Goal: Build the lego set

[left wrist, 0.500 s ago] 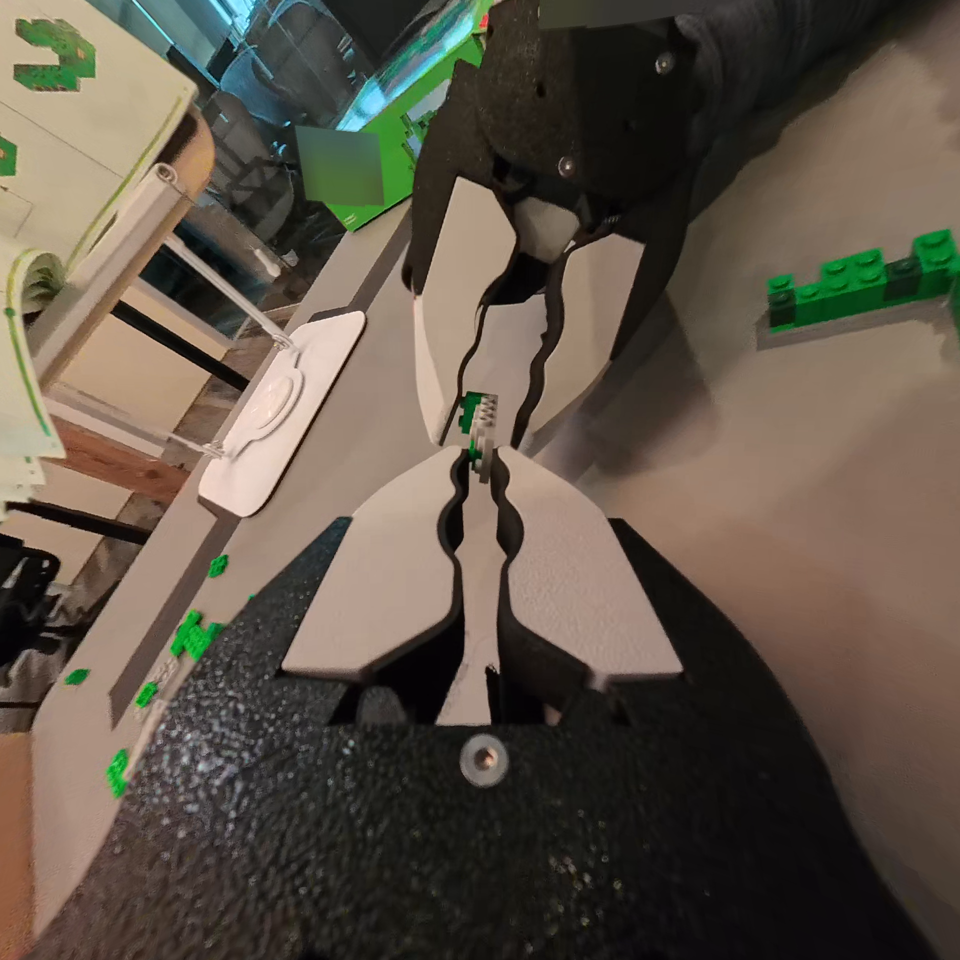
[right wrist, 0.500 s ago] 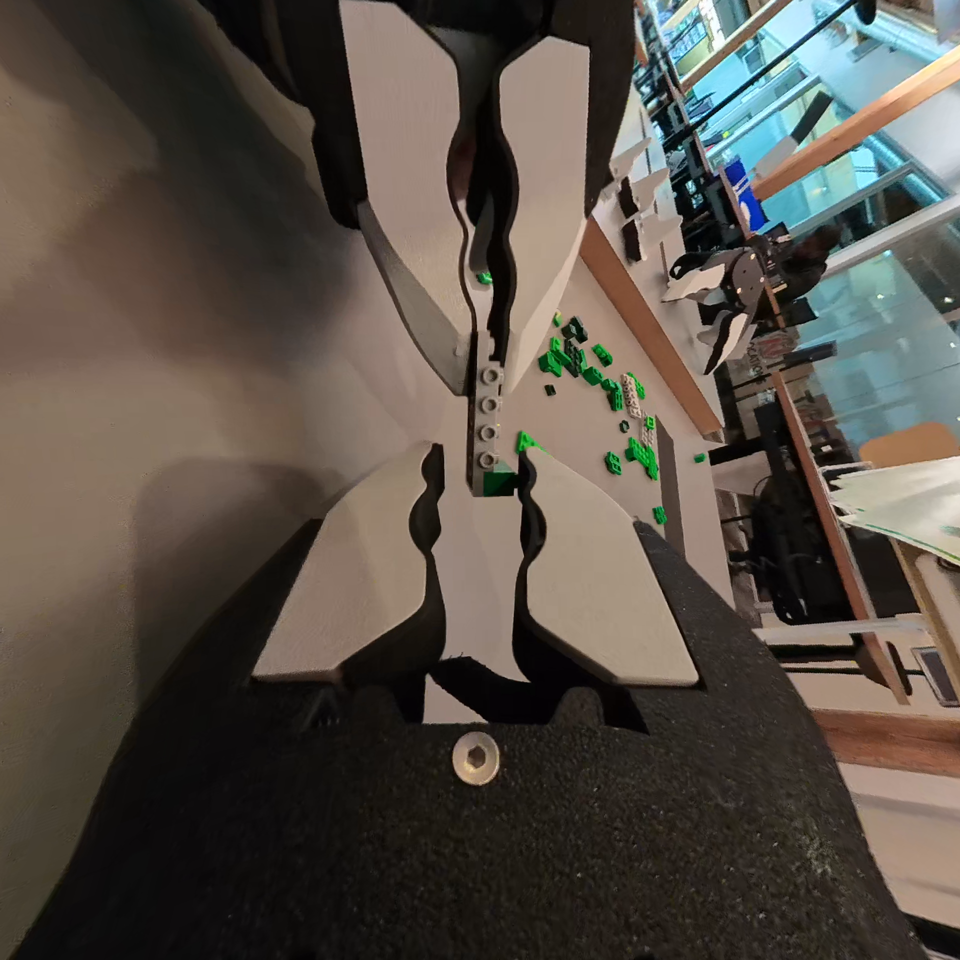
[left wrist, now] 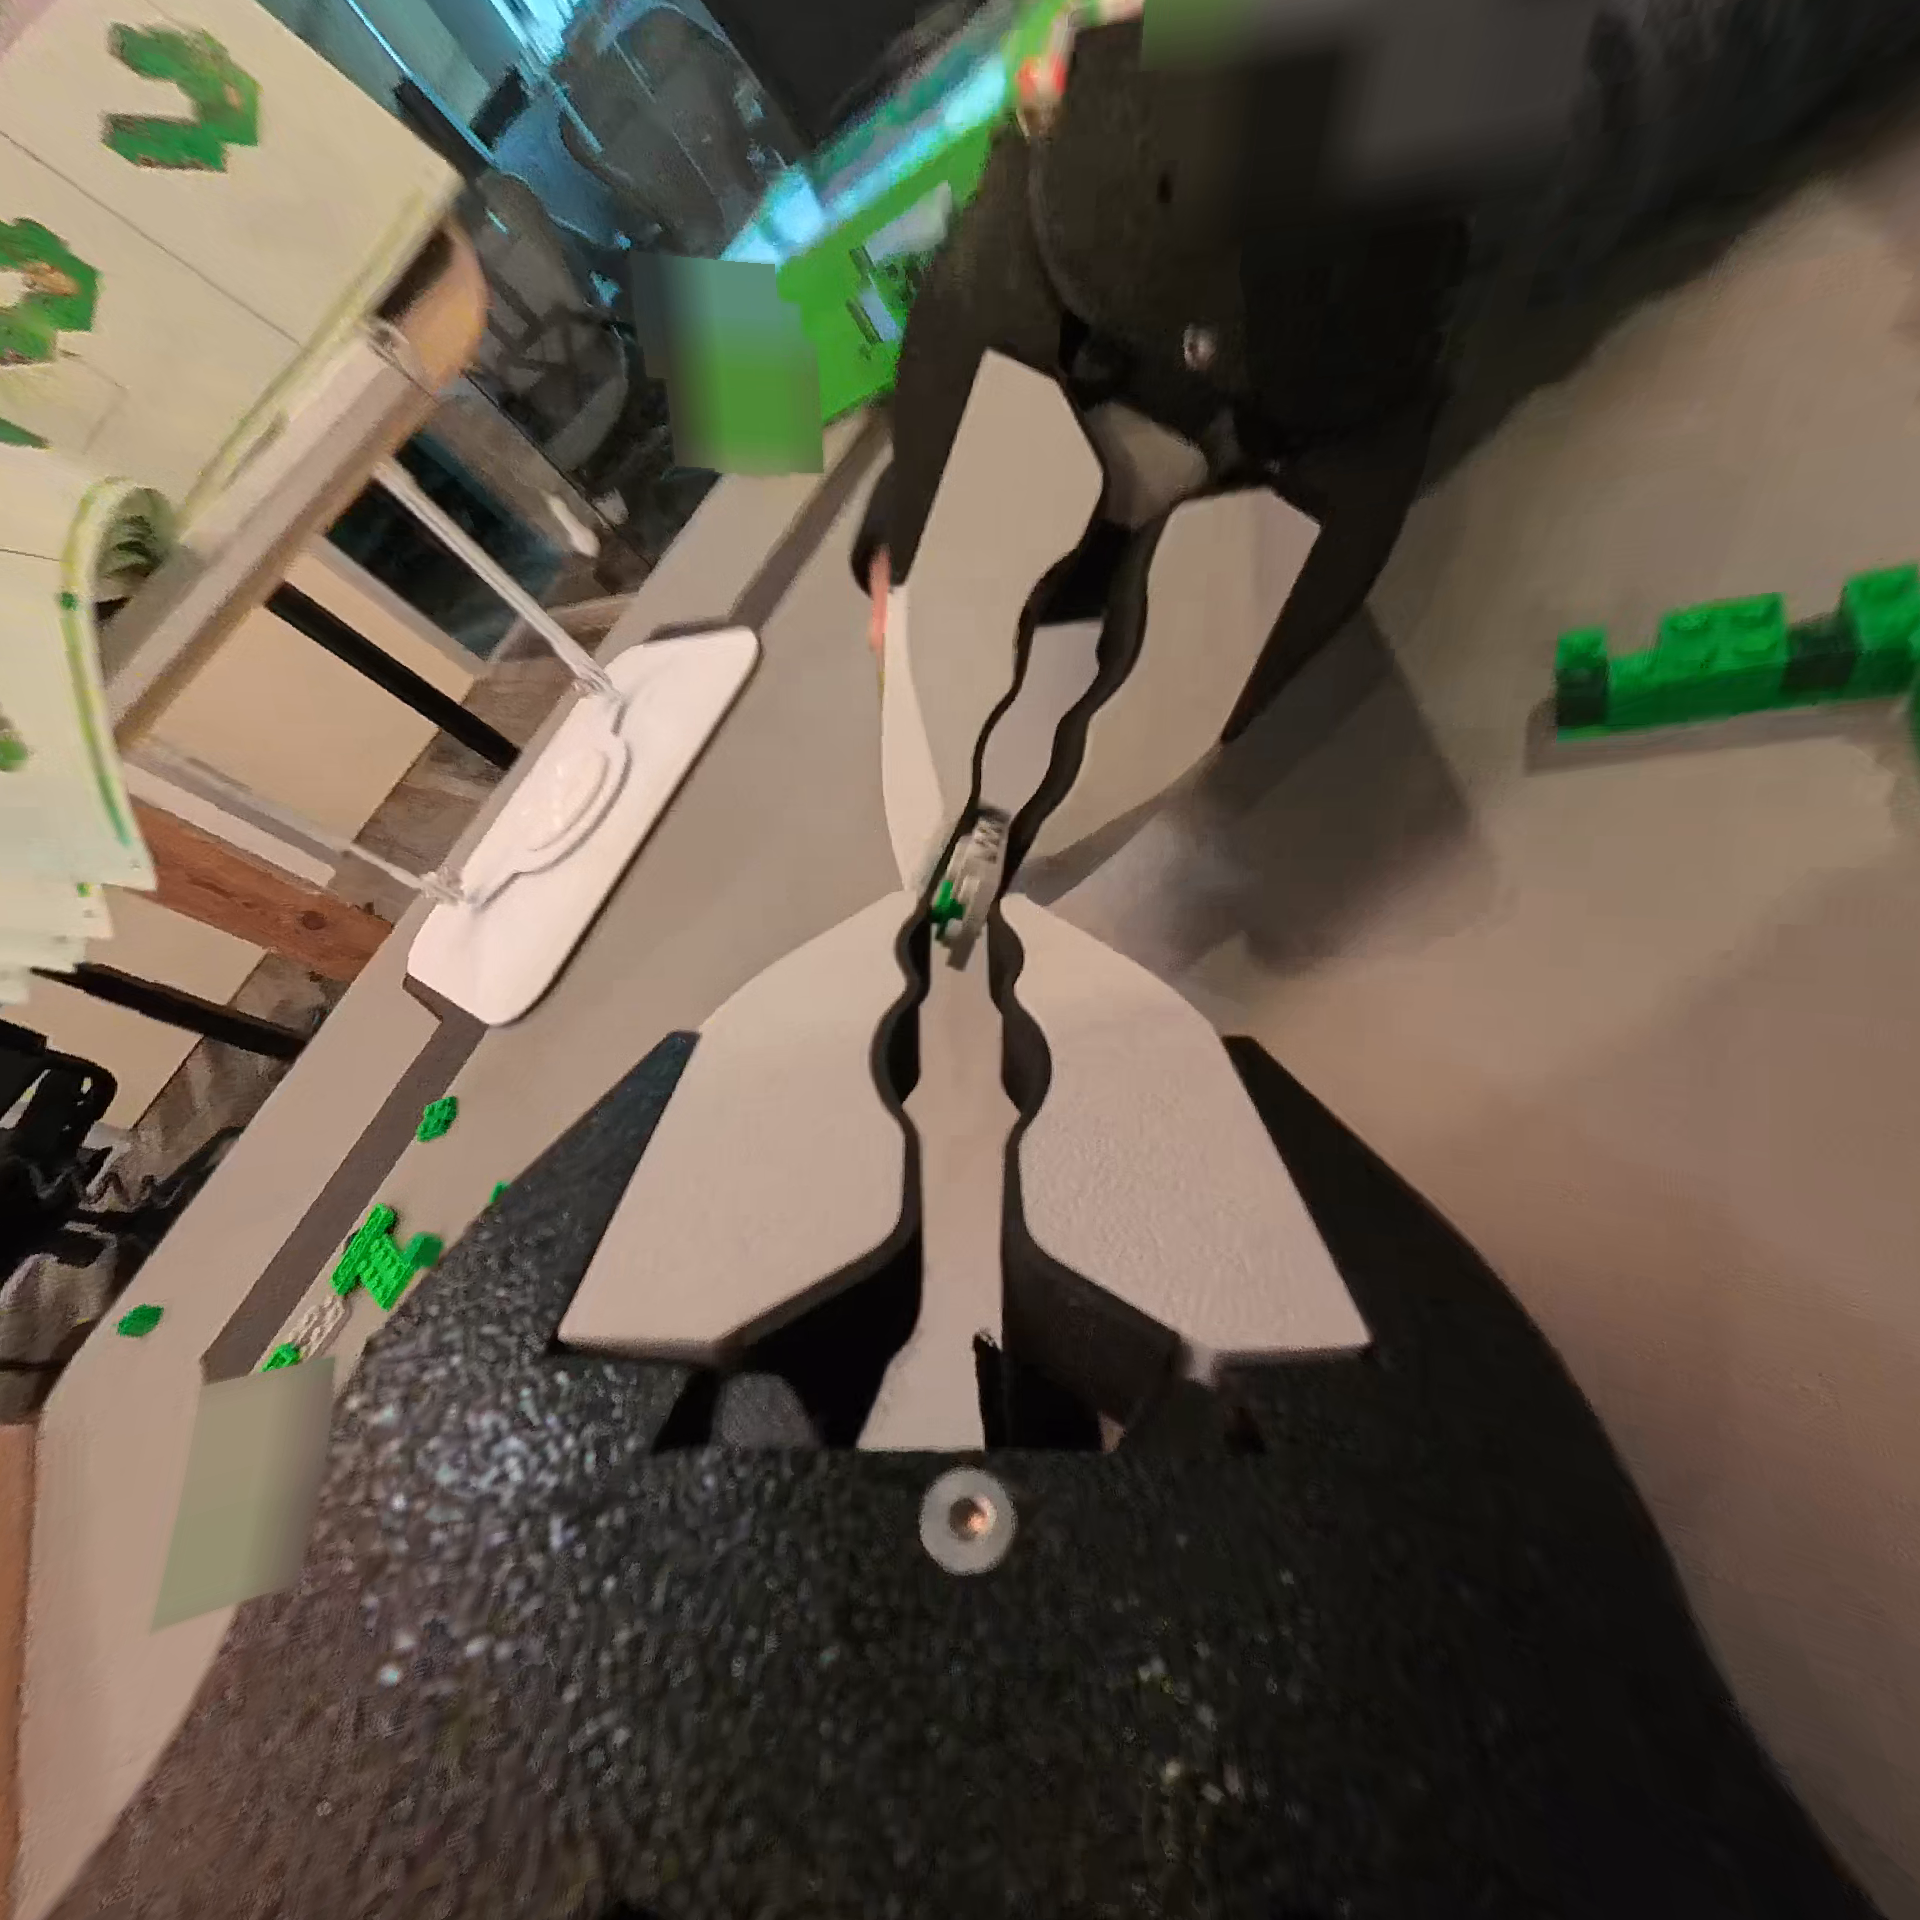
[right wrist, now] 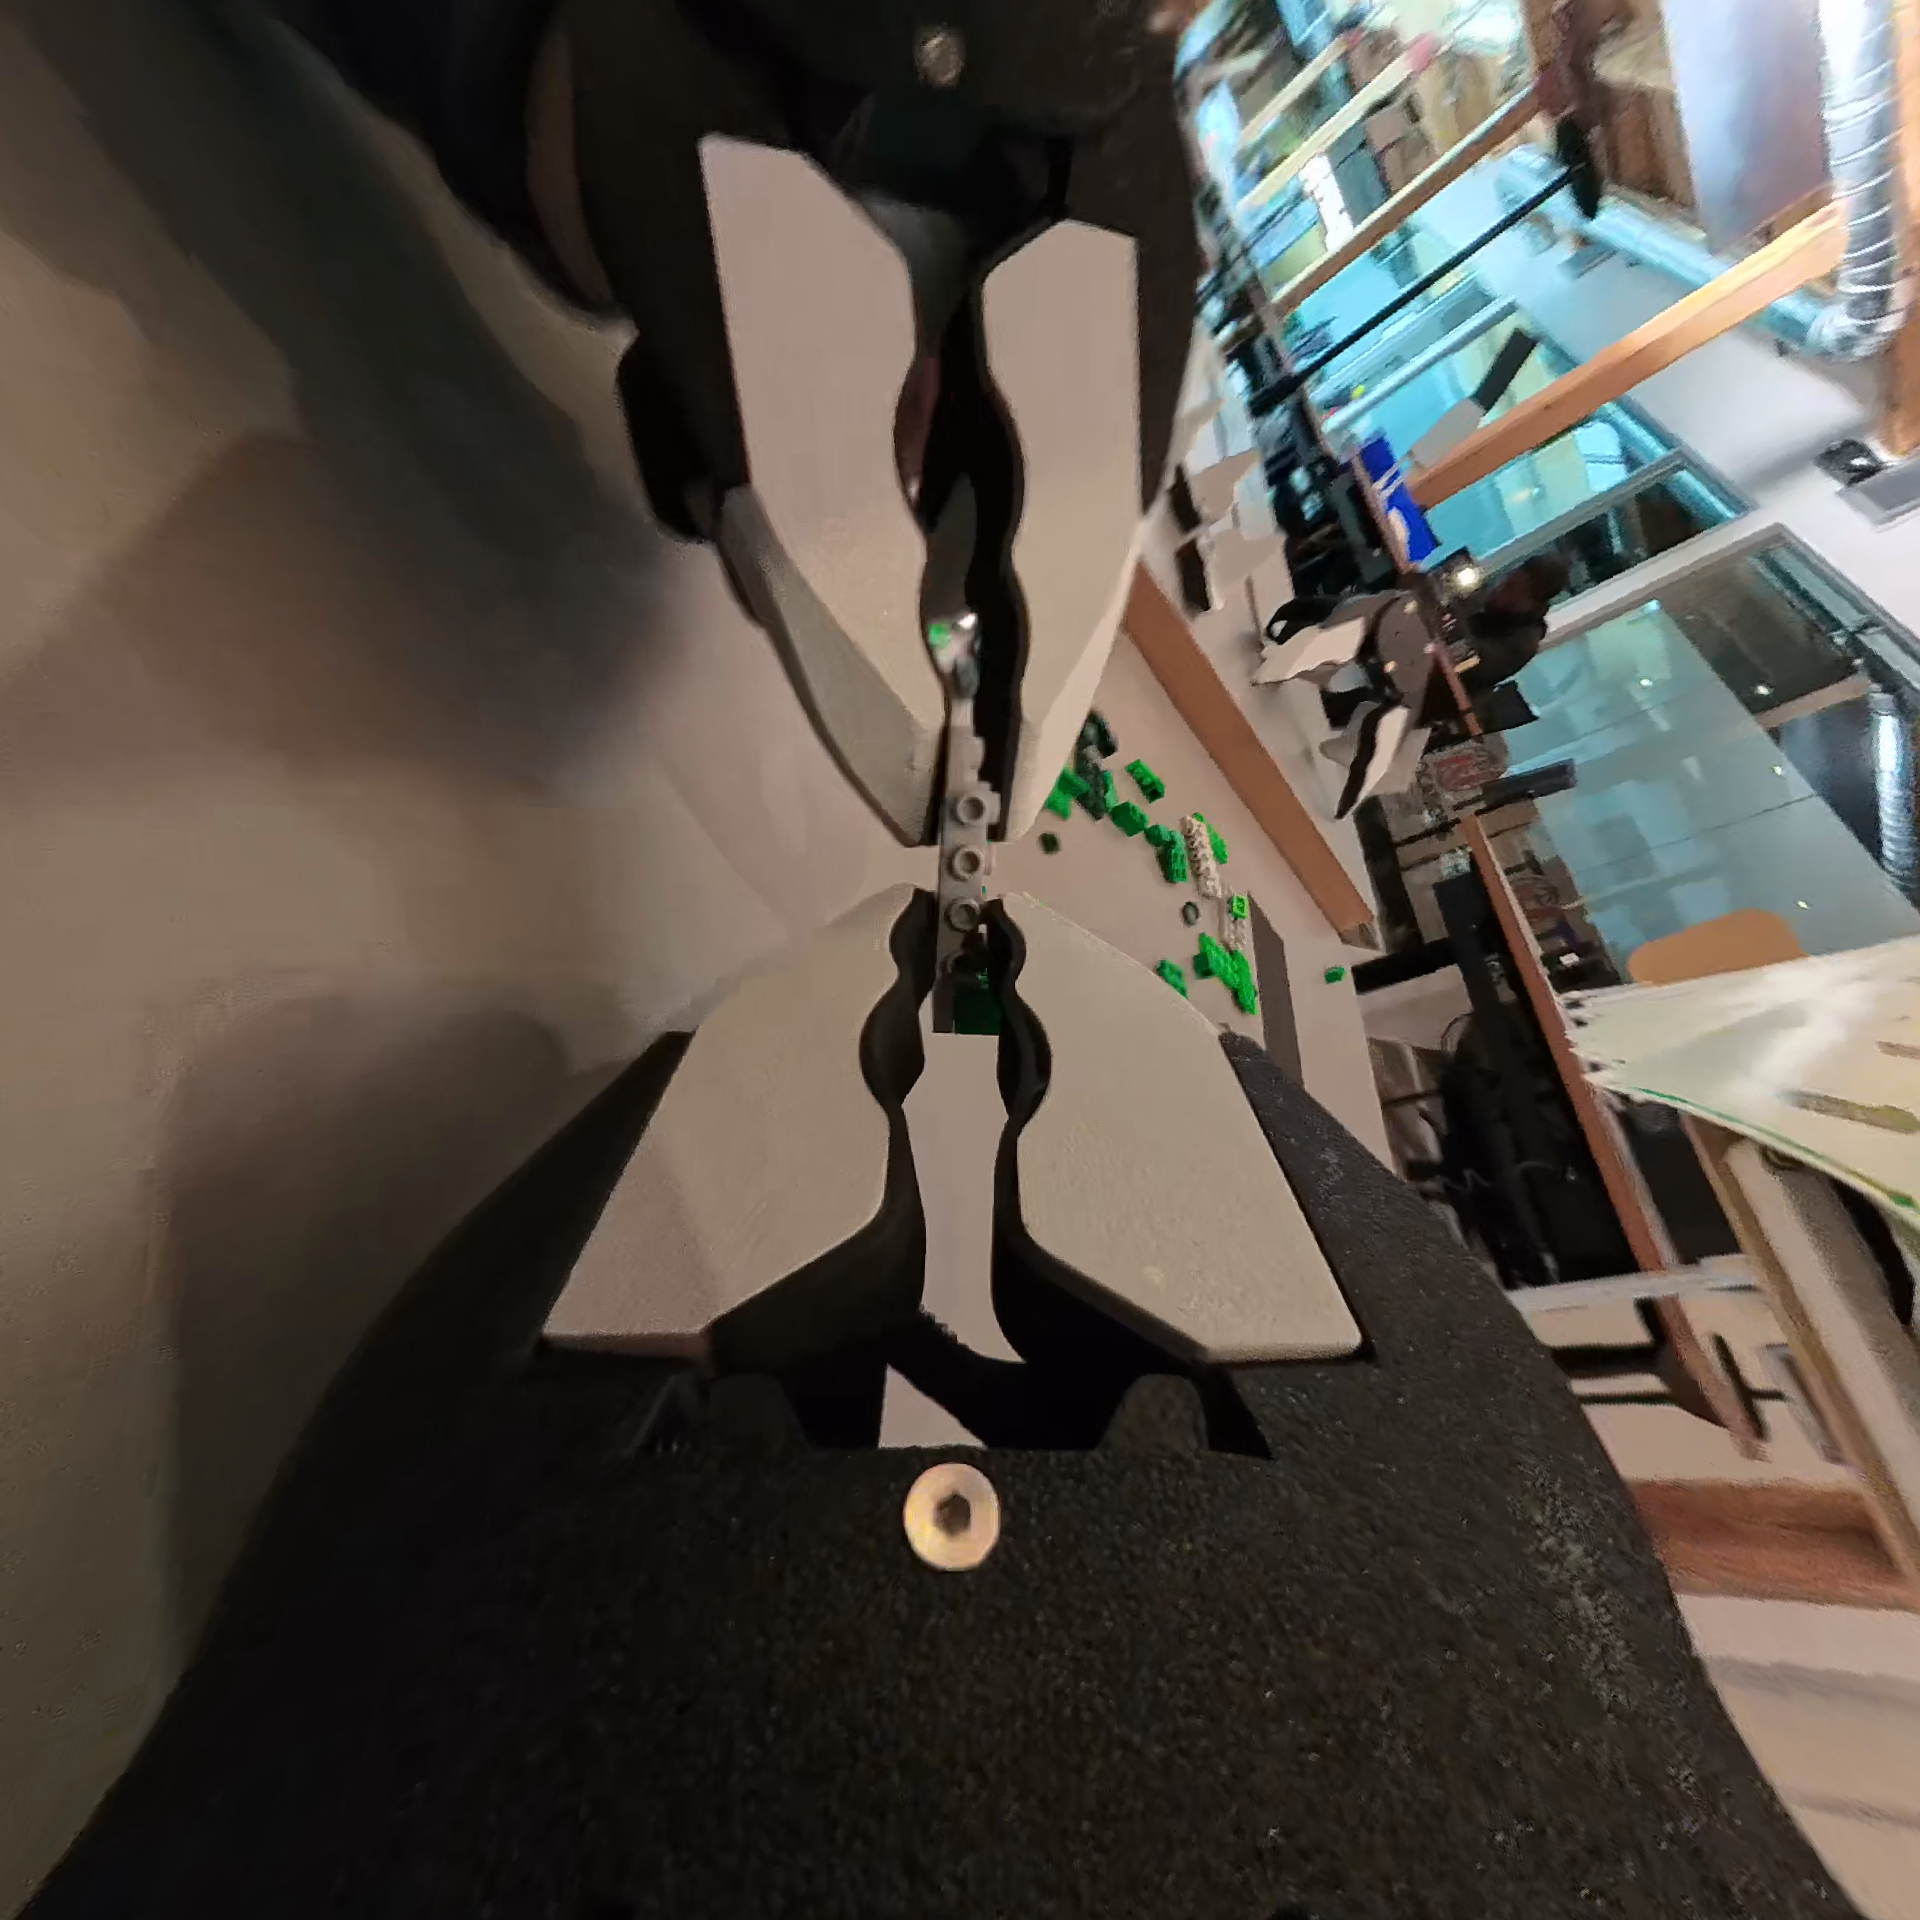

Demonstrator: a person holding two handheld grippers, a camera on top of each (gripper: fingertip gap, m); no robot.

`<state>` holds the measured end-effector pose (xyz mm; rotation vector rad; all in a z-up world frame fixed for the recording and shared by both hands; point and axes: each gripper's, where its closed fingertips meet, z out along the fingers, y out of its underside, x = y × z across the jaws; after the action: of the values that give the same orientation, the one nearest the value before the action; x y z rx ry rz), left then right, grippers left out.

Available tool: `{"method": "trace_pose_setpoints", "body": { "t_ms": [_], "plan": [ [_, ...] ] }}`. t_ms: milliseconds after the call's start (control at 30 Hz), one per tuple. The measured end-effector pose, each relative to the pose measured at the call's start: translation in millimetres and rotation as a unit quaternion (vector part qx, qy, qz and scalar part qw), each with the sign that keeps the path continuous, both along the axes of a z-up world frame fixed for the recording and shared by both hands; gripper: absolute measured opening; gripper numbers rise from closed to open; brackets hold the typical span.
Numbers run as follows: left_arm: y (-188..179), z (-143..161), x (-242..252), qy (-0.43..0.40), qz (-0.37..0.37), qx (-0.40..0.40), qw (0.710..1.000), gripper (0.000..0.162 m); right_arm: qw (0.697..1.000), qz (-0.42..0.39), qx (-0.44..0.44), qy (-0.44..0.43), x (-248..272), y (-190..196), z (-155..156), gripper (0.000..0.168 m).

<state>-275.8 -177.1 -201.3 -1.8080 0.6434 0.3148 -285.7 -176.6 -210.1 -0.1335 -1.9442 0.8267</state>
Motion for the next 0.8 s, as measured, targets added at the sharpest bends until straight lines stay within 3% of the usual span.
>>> {"method": "trace_pose_setpoints", "body": {
  "t_ms": [33, 133, 233, 300, 533, 800],
  "plan": [
    [0, 8, 1, -0.022, -0.002, 0.018, 1.0, 0.012, 0.999, 0.007, -0.034, 0.0, 1, 0, 7, 0.008],
    [0, 23, -7, -0.08, 0.021, 0.054, 0.995, 0.04, 0.973, 0.09, -0.211, -0.031, 12, -4, 35, 0.008],
    [0, 31, -3, -0.141, 0.002, 0.076, 0.987, 0.041, 0.892, 0.203, -0.396, -0.079, 30, -3, 68, 0.008],
    [2, 36, 7, -0.184, -0.019, 0.087, 0.979, 0.041, 0.844, 0.252, -0.463, -0.099, 37, 1, 81, 0.008],
    [8, 49, 30, -0.255, -0.037, 0.128, 0.958, 0.033, 0.79, 0.297, -0.523, -0.121, 44, 1, 93, 0.008],
    [15, 47, 38, -0.272, -0.033, 0.142, 0.951, 0.029, 0.785, 0.304, -0.521, -0.14, 43, -7, 86, 0.008]
  ]
}}
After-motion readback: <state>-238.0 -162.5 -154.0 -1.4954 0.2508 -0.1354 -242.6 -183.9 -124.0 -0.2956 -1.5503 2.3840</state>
